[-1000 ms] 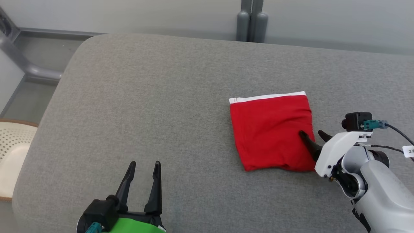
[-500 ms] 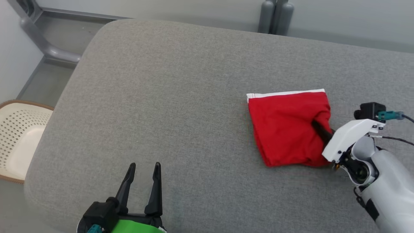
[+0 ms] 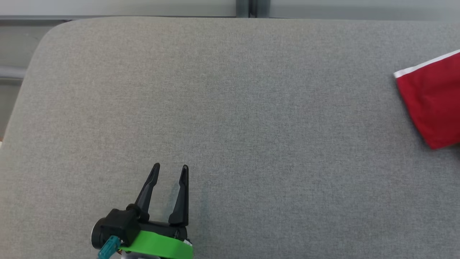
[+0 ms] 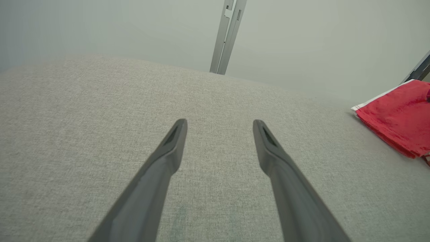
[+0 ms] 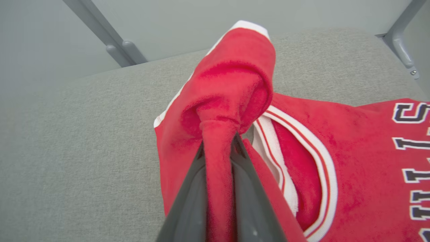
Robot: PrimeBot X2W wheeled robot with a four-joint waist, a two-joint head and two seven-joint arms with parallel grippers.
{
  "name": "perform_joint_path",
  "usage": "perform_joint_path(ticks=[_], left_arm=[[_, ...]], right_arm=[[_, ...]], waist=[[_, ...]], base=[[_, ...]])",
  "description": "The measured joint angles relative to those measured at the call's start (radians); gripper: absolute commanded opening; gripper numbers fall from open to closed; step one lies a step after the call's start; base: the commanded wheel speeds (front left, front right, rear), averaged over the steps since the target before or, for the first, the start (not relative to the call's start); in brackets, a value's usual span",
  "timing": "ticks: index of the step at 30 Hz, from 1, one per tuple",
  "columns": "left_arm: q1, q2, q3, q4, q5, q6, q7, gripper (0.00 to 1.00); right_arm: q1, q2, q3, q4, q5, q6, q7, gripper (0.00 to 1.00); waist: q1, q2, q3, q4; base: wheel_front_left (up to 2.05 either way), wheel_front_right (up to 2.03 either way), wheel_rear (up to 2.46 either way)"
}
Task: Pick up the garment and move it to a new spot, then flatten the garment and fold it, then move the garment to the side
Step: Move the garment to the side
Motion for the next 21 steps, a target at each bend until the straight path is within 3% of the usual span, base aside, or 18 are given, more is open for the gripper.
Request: perform_joint_path(ticks=[8, 12, 13, 14, 15, 21], left_arm=[[0.003, 0.0, 0.012, -0.008, 0.007, 0.014, 0.0, 1.0], [0.001, 0.0, 0.023, -0.008, 0.016, 0.014, 0.0, 1.0], [-0.001, 0.0, 0.024, -0.008, 0.017, 0.014, 0.0, 1.0], [-0.003, 0.0, 0.025, -0.008, 0.018, 0.013, 0.0, 1.0], [-0.006, 0.0, 0.026, -0.008, 0.02, 0.013, 0.0, 1.0], [-0.012, 0.0, 0.038, -0.001, 0.024, 0.013, 0.0, 1.0]], right_arm=[[-0.03, -0.115, -0.113, 0.088, -0.077, 0.0, 0.067, 0.0], [-0.042, -0.129, -0.131, 0.164, -0.16, 0.0, 0.064, 0.0], [-0.046, -0.128, -0.136, 0.183, -0.177, 0.0, 0.06, 0.15], [-0.048, -0.127, -0.137, 0.194, -0.195, 0.0, 0.052, 0.51], [-0.051, -0.126, -0.138, 0.206, -0.225, 0.0, 0.038, 1.0], [-0.065, -0.119, -0.115, 0.209, -0.355, 0.0, -0.055, 1.0]], waist=[[0.0, 0.0, 0.087, -0.009], [0.0001, 0.0, 0.115, -0.013], [0.0001, 0.0, 0.12, -0.015], [0.0001, 0.0, 0.123, -0.018], [0.0001, 0.0, 0.124, -0.022], [0.0001, 0.0, 0.117, -0.043]], base=[[0.0, 0.0, 0.0], [0.0, 0.0, 0.0], [0.0, 0.0, 0.0], [0.0, 0.0, 0.0], [0.0, 0.0, 0.0], [0.0, 0.0, 0.0]])
